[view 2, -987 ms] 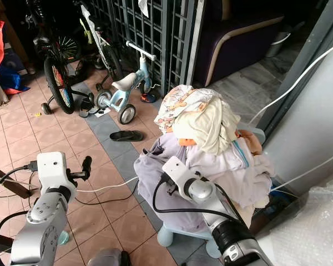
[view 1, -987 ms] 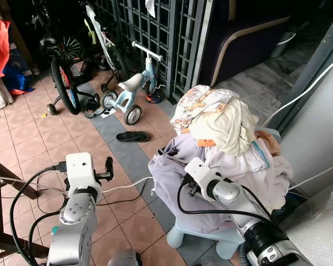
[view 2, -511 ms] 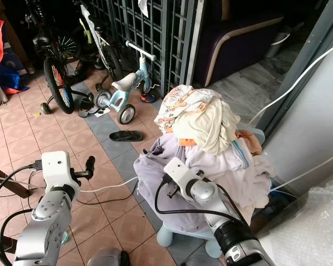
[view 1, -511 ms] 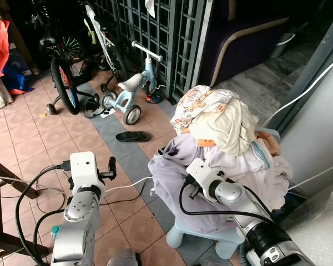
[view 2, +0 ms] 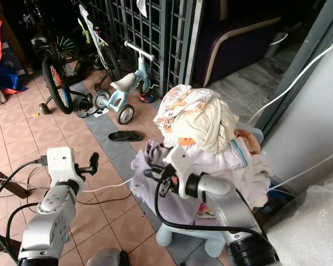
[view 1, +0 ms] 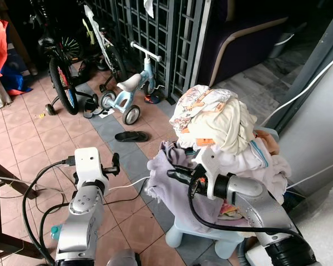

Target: Clothes washing

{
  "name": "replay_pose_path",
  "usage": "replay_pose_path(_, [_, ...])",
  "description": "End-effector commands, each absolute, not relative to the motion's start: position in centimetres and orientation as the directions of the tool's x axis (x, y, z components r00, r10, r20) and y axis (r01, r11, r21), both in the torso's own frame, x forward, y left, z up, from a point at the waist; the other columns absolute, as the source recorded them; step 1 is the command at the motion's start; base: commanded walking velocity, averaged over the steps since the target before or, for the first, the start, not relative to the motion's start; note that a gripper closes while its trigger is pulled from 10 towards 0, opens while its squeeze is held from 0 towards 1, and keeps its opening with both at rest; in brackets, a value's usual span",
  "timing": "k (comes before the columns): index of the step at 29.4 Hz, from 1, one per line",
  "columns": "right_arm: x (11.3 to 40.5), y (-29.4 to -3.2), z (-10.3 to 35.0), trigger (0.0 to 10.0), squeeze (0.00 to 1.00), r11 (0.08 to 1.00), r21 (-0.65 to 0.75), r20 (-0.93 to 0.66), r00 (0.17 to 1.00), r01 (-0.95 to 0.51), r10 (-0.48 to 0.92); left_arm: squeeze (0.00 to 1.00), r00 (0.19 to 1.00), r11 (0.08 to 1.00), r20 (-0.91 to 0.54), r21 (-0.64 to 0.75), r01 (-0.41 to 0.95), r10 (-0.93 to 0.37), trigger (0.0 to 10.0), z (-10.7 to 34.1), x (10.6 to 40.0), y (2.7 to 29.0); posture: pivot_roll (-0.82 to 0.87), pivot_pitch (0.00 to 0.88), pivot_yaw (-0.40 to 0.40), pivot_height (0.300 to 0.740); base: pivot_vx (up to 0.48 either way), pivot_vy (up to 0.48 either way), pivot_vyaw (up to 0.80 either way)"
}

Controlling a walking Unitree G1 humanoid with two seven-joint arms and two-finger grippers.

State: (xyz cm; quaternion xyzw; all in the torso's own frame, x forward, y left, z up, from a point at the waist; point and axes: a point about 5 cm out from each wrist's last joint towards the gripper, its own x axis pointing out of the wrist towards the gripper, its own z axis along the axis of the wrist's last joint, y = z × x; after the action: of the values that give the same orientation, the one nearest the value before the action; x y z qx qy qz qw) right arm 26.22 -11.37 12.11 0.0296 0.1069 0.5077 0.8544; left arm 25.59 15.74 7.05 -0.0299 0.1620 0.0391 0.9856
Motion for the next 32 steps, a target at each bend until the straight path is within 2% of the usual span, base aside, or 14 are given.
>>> replay_pose_path(1, [26.6, -11.4, 14.6, 0.0, 0.00, 0.447, 0.147, -0.064, 0.442, -0.883, 0.895, 0.00, 0.946, 0.996, -0.320, -0.049, -0.079, 0.059, 10.0, 7.0, 25.8, 15.5, 0.01, 0.000, 0.007, 0.740, 0.000, 0.000, 0.00])
replay_pose_path(3, [27.7, -12.0, 17.9, 0.0, 0.00, 0.464, 0.200, 0.076, 0.486, -0.863, 0.871, 0.00, 0.949, 0.996, -0.311, -0.058, -0.066, 0.045, 10.0, 7.1, 26.2, 15.2, 0.00, 0.000, 0.009, 0.740, 0.000, 0.000, 0.00])
replay_pose_path(6, [28.8, -12.8, 19.3, 0.0, 0.00, 0.528, 0.225, 0.144, 0.564, -0.819, 0.813, 0.00, 0.952, 0.997, -0.304, -0.061, -0.053, 0.032, 10.0, 7.1, 26.4, 14.8, 0.00, 0.000, 0.009, 0.740, 0.000, 0.000, 0.00])
replay_pose_path(8, [30.4, -14.2, 19.8, 0.0, 0.00, 0.700, 0.208, 0.155, 0.730, -0.683, 0.666, 0.00, 0.959, 0.998, -0.281, -0.049, -0.028, 0.013, 10.0, 7.4, 26.5, 14.3, -0.01, 0.000, 0.009, 0.740, 0.000, 0.000, 0.00])
replay_pose_path(10, [30.9, -14.9, 19.4, 0.0, 0.00, 0.790, 0.154, 0.131, 0.804, -0.594, 0.580, 0.00, 0.962, 0.999, -0.272, -0.044, -0.015, 0.003, 10.0, 7.5, 26.5, 14.1, -0.01, 0.000, 0.007, 0.740, 0.000, 0.000, 0.00])
replay_pose_path(11, [30.9, -14.9, 19.4, 0.0, 0.00, 0.790, 0.154, 0.131, 0.804, -0.594, 0.580, 0.00, 0.962, 0.999, -0.272, -0.044, -0.015, 0.003, 10.0, 7.5, 26.5, 14.1, -0.01, 0.000, 0.007, 0.740, 0.000, 0.000, 0.00])
replay_pose_path(13, [31.2, -16.2, 18.2, 0.0, 0.00, 0.893, 0.152, 0.104, 0.905, -0.423, 0.411, 0.00, 0.964, 0.999, -0.266, -0.053, -0.011, -0.004, 10.0, 7.4, 26.6, 14.0, -0.01, 0.000, 0.002, 0.740, 0.000, 0.000, 0.00])
replay_pose_path(14, [31.2, -16.2, 18.2, 0.0, 0.00, 0.893, 0.152, 0.104, 0.905, -0.423, 0.411, 0.00, 0.964, 0.999, -0.266, -0.053, -0.011, -0.004, 10.0, 7.4, 26.6, 14.0, -0.01, 0.000, 0.002, 0.740, 0.000, 0.000, 0.00])
replay_pose_path(15, [30.6, -16.9, 16.9, 0.0, 0.00, 0.959, 0.072, 0.092, 0.959, -0.276, 0.269, 0.00, 0.965, 0.998, -0.264, -0.058, -0.007, -0.008, 10.0, 7.4, 26.6, 13.8, -0.01, 0.000, 0.000, 0.740, 0.000, 0.000, 0.00])
replay_pose_path(19, [30.0, -16.6, 16.0, 0.0, 0.00, 0.975, 0.025, 0.080, 0.972, -0.223, 0.220, 0.00, 0.963, 0.998, -0.268, -0.060, 0.001, -0.017, 10.0, 7.2, 26.5, 13.8, -0.01, 0.000, 0.001, 0.740, 0.000, 0.000, 0.00])
replay_pose_path(20, [29.9, -16.3, 15.8, 2.2, 0.00, 0.977, 0.009, 0.079, 0.974, -0.214, 0.213, 0.00, 0.962, 0.998, -0.274, -0.061, 0.006, -0.022, 10.0, 7.1, 26.6, 13.7, -0.01, 0.000, 0.001, 0.740, 0.000, 0.000, 0.00])
replay_pose_path(21, [29.8, -16.2, 15.7, 2.2, 0.00, 0.978, -0.003, 0.080, 0.975, -0.209, 0.209, 0.00, 0.960, 0.998, -0.277, -0.062, 0.008, -0.025, 10.0, 7.1, 26.6, 13.7, -0.02, 0.000, 0.006, 0.740, 0.000, 0.000, 0.00])
replay_pose_path(22, [29.8, -15.8, 15.6, 10.0, 0.00, 0.978, -0.021, 0.076, 0.975, -0.207, 0.208, 0.00, 0.960, 0.998, -0.278, -0.063, 0.011, -0.028, 10.0, 7.1, 26.6, 13.7, -0.02, 0.000, 0.009, 0.740, 0.000, 0.000, 0.00])
replay_pose_path(32, [29.6, -15.0, 15.0, 10.0, 0.00, 0.982, -0.031, 0.088, 0.978, -0.186, 0.188, 0.00, 0.962, 0.998, -0.270, -0.061, 0.018, -0.034, 10.0, 7.1, 26.6, 13.7, -0.02, 0.000, 0.012, 0.740, 0.000, 0.000, -0.08])
